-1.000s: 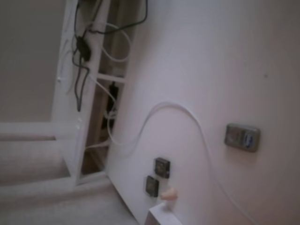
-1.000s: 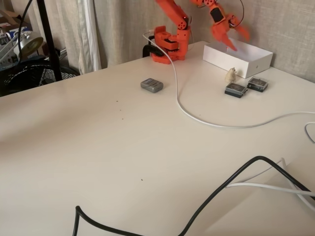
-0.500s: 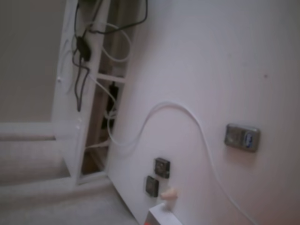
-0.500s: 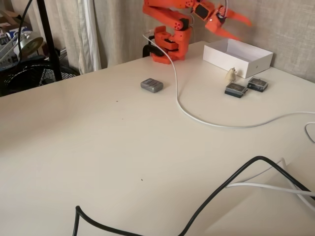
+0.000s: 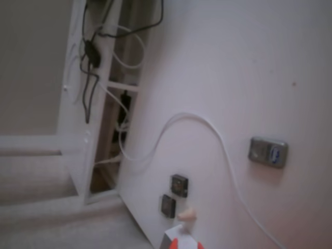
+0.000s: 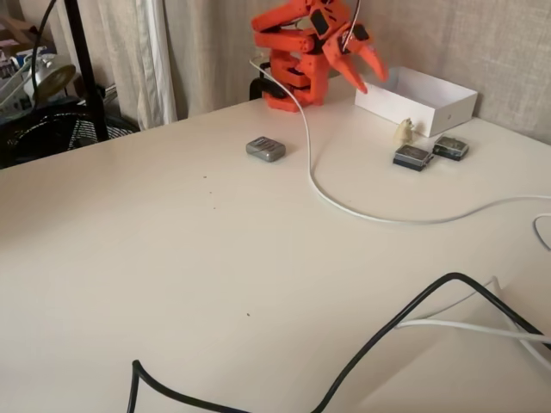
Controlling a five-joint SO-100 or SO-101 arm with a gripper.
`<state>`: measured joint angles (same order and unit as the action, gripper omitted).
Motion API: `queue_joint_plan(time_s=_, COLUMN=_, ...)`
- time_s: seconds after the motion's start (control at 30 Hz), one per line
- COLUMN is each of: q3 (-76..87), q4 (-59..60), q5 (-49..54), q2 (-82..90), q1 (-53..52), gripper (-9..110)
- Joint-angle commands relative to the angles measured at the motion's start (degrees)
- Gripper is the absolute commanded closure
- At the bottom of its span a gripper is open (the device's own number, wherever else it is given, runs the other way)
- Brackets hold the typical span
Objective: Grasp the green cube and put it in the bin.
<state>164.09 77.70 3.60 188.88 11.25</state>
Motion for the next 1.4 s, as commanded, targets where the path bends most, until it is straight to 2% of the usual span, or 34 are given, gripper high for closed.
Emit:
queue_joint_plan(time_s=0.0, q3=1.41, q4=0.00, q5=-0.35, q2=0.70, q1=-0.88, gripper=87)
queue_joint_plan(time_s=0.2, q3=4.22, q4=-0.97, q5=-0.18, q2=0.70, q1=-1.32, gripper=91)
queue_joint_plan(time_s=0.4, q3=4.39, q4=-1.14, q5=0.09, q2=0.70, q1=-0.88, gripper=110)
queue_joint_plan(time_s=1.37, q3=4.39, q4=-1.14, q5=0.00, q2=0.70, q1=-0.97, gripper=110)
